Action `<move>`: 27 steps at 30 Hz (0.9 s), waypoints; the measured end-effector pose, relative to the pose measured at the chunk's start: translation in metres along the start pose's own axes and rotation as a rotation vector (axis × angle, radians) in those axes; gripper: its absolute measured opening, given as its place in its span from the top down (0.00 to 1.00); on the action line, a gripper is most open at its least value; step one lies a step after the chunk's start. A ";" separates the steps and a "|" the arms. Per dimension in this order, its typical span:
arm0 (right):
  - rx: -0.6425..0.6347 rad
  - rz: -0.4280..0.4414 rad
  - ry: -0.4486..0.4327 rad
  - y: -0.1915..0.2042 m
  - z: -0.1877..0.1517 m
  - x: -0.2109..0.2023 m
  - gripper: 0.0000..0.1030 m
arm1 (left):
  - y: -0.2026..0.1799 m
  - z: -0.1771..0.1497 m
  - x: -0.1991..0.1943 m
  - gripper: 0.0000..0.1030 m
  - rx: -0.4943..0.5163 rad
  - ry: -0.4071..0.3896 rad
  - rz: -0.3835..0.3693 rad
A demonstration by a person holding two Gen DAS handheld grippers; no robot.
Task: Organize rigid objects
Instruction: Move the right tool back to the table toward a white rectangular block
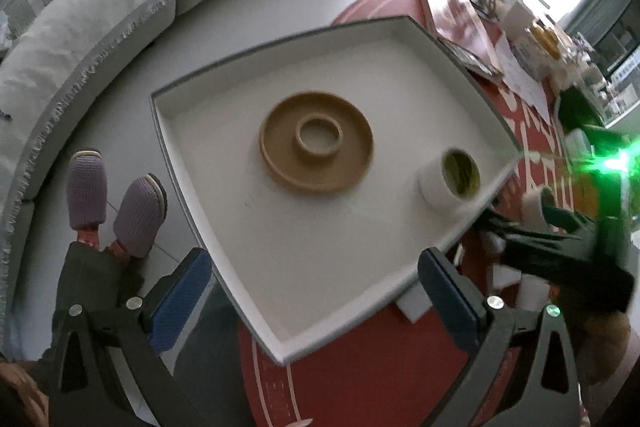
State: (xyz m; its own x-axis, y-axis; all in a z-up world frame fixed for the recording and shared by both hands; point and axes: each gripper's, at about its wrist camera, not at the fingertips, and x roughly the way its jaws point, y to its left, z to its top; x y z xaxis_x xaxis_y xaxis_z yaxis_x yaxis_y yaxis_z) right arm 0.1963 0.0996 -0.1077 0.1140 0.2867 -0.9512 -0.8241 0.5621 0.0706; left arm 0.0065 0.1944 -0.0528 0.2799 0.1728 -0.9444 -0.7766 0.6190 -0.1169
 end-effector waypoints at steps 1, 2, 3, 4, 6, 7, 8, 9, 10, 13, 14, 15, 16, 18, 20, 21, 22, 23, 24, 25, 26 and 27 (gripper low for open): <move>-0.032 -0.043 -0.010 0.007 -0.003 0.002 0.03 | -0.001 -0.003 -0.001 0.00 0.008 0.003 -0.002; -0.048 -0.060 -0.031 0.012 -0.007 0.000 0.06 | -0.002 -0.006 -0.002 0.00 0.018 0.004 -0.003; -0.033 -0.050 -0.030 0.013 -0.010 -0.003 0.12 | -0.003 -0.010 -0.004 0.00 0.029 0.003 -0.002; -0.033 -0.052 -0.030 0.014 -0.012 -0.006 0.18 | -0.004 -0.014 -0.006 0.00 0.037 0.002 -0.002; -0.049 -0.047 -0.027 0.017 -0.019 -0.016 0.50 | -0.006 -0.022 -0.008 0.00 0.051 0.005 -0.015; -0.058 -0.045 -0.015 0.018 -0.025 -0.020 0.51 | -0.007 -0.026 -0.009 0.00 0.060 0.008 -0.026; -0.063 -0.042 0.007 0.019 -0.033 -0.022 0.52 | -0.009 -0.031 -0.011 0.00 0.071 0.011 -0.040; -0.070 -0.036 0.023 0.018 -0.042 -0.025 0.60 | -0.012 -0.036 -0.011 0.00 0.087 0.015 -0.055; -0.081 -0.028 0.038 0.019 -0.051 -0.028 0.60 | -0.014 -0.041 -0.012 0.00 0.102 0.018 -0.064; -0.124 0.088 0.137 0.018 -0.081 -0.038 0.54 | -0.023 -0.055 -0.012 0.00 0.150 0.033 -0.089; -0.124 0.096 0.165 0.016 -0.089 -0.041 0.40 | -0.026 -0.058 -0.011 0.00 0.162 0.037 -0.092; -0.117 0.071 0.154 0.013 -0.092 -0.046 0.23 | -0.029 -0.062 -0.010 0.00 0.174 0.043 -0.092; -0.106 0.023 0.085 0.008 -0.093 -0.057 0.20 | -0.030 -0.065 -0.009 0.00 0.181 0.050 -0.091; -0.104 -0.069 -0.022 0.003 -0.084 -0.069 0.20 | -0.031 -0.067 -0.007 0.00 0.177 0.063 -0.095; -0.106 -0.085 -0.063 0.000 -0.065 -0.068 0.20 | -0.031 -0.069 -0.007 0.00 0.171 0.067 -0.099; -0.112 -0.078 -0.069 0.000 -0.052 -0.062 0.20 | -0.030 -0.069 -0.008 0.00 0.168 0.065 -0.099; -0.129 -0.083 -0.073 0.003 -0.040 -0.055 0.20 | -0.029 -0.069 -0.008 0.00 0.166 0.063 -0.099; -0.171 -0.094 -0.075 0.006 -0.028 -0.043 0.20 | -0.028 -0.069 -0.009 0.00 0.164 0.062 -0.099; -0.208 -0.105 -0.070 0.010 -0.023 -0.039 0.20 | -0.026 -0.070 -0.009 0.00 0.160 0.065 -0.101; -0.250 -0.118 -0.065 0.011 -0.017 -0.031 0.20 | -0.024 -0.070 -0.009 0.00 0.155 0.068 -0.103; -0.295 -0.120 -0.063 0.013 -0.010 -0.021 0.20 | -0.022 -0.070 -0.009 0.00 0.150 0.070 -0.107; -0.337 -0.119 -0.061 0.014 -0.002 -0.012 0.20 | -0.020 -0.071 -0.009 0.00 0.144 0.076 -0.113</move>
State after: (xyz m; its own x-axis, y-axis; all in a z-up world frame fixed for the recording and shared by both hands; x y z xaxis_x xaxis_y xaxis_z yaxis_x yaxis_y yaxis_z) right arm 0.1822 0.1029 -0.0955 0.2452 0.2862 -0.9263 -0.9384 0.3101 -0.1526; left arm -0.0204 0.1262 -0.0640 0.3135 0.0408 -0.9487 -0.6523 0.7353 -0.1839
